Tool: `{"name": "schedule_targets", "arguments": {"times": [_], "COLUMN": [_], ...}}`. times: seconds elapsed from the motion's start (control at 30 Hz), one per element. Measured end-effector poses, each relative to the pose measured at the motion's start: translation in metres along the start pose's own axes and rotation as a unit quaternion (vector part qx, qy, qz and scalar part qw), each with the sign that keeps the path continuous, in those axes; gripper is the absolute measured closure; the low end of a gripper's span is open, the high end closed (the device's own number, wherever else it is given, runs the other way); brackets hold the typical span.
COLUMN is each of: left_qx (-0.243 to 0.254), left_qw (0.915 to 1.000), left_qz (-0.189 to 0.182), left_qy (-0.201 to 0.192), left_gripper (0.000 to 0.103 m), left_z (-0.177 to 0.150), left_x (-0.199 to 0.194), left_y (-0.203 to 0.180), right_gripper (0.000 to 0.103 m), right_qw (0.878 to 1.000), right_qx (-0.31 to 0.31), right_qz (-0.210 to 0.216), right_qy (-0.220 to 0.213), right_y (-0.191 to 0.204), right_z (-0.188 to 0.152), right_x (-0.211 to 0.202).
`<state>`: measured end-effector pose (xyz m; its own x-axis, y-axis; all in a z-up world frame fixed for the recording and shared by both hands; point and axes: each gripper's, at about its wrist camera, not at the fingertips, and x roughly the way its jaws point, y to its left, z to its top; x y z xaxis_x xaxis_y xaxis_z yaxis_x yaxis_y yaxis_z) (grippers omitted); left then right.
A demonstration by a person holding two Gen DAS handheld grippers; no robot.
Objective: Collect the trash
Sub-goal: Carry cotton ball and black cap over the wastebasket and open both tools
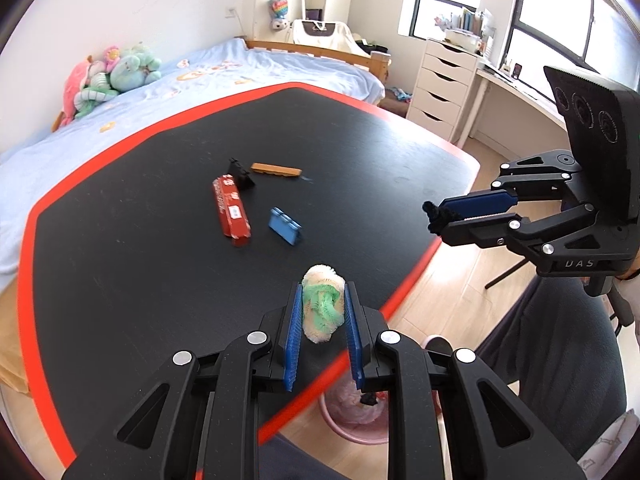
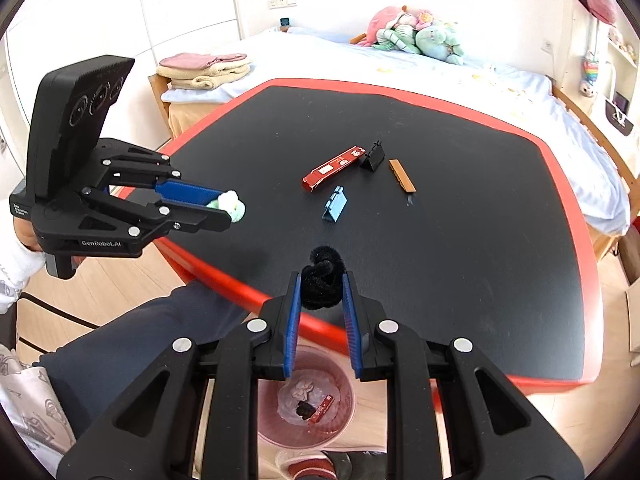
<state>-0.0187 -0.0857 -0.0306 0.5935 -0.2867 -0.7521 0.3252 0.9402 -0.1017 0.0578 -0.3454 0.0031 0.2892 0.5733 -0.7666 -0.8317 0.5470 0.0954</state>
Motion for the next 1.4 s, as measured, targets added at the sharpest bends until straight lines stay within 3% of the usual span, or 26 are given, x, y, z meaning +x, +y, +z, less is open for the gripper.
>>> {"name": "schedule_targets", "arguments": {"times": [0.63, 1.23, 1.3, 1.37, 1.4], "left_qx": [0.022, 0.025, 0.024, 0.022, 0.017], "left_qw": [0.9983, 0.9966, 0.9964, 0.9967, 0.9969], "left_qz": [-0.045, -0.063, -0.067, -0.061, -0.057], "left_qy": [0.030, 0.047, 0.047, 0.050, 0.052], "left_gripper": [0.083, 0.082, 0.079, 0.064, 0.058], "left_z": [-0.045, -0.052, -0.052, -0.053, -0.053], "left_x": [0.006, 0.014, 0.015, 0.019, 0.021], "left_y": [-0.058, -0.066, -0.066, -0.063, -0.061], "right_gripper": [0.083, 0.083, 0.080, 0.063, 0.044], "right_qw": [0.999, 0.998, 0.998, 0.998, 0.998], "right_qx": [0.040, 0.054, 0.058, 0.064, 0.066], "right_qz": [-0.011, 0.003, 0.006, 0.005, 0.000], "right_qy": [0.026, 0.024, 0.023, 0.025, 0.025], "right_y": [0.031, 0.032, 0.029, 0.027, 0.025], "right_z": [-0.082, -0.090, -0.090, -0.092, -0.092], "right_x": [-0.021, -0.020, -0.020, -0.019, -0.018]}}
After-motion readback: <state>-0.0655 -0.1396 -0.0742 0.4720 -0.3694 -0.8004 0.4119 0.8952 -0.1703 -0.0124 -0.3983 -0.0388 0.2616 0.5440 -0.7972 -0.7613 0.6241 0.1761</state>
